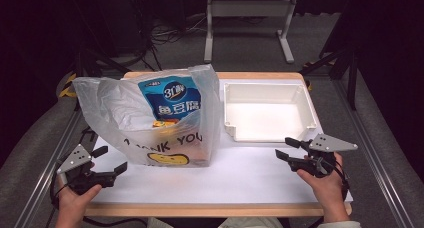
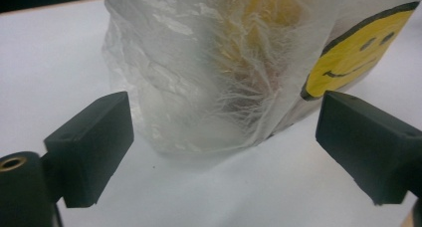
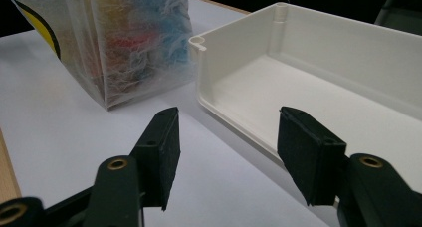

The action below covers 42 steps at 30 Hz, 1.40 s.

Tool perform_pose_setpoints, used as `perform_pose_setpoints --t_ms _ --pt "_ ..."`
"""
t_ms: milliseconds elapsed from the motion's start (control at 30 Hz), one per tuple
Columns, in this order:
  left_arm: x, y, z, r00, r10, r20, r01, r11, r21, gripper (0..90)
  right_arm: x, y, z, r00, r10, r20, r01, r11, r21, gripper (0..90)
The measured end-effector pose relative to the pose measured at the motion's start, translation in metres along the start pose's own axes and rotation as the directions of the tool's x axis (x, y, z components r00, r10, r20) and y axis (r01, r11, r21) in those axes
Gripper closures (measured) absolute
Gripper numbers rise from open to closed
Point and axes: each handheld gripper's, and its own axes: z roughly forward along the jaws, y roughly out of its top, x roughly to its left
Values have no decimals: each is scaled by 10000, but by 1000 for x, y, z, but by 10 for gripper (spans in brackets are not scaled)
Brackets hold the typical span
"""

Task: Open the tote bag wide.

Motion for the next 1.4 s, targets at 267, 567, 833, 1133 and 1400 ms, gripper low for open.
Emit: perform_pose_setpoints --t_ms 267,567,833,1133,1400 --pt "-3 10 -7 10000 21 67 -22 9999 147 71 7 4 4 9997 -168 -173 168 9999 32 407" --pt "1 35 -15 9982 121 591 -101 9994 -346 51 8 3 10 9998 -171 -138 174 9996 240 400" --pt "3 46 -1 9953 333 914 -286 9982 -530 80 13 4 19 9987 -318 -405 335 9986 417 394" --pt "-2 47 7 9946 762 703 -738 9966 -363 438 32 19 34 9929 -771 -907 816 9955 476 383" --pt "-5 49 8 9923 1128 519 -1111 9932 -348 765 46 36 47 9868 -909 -1339 965 9947 358 383"
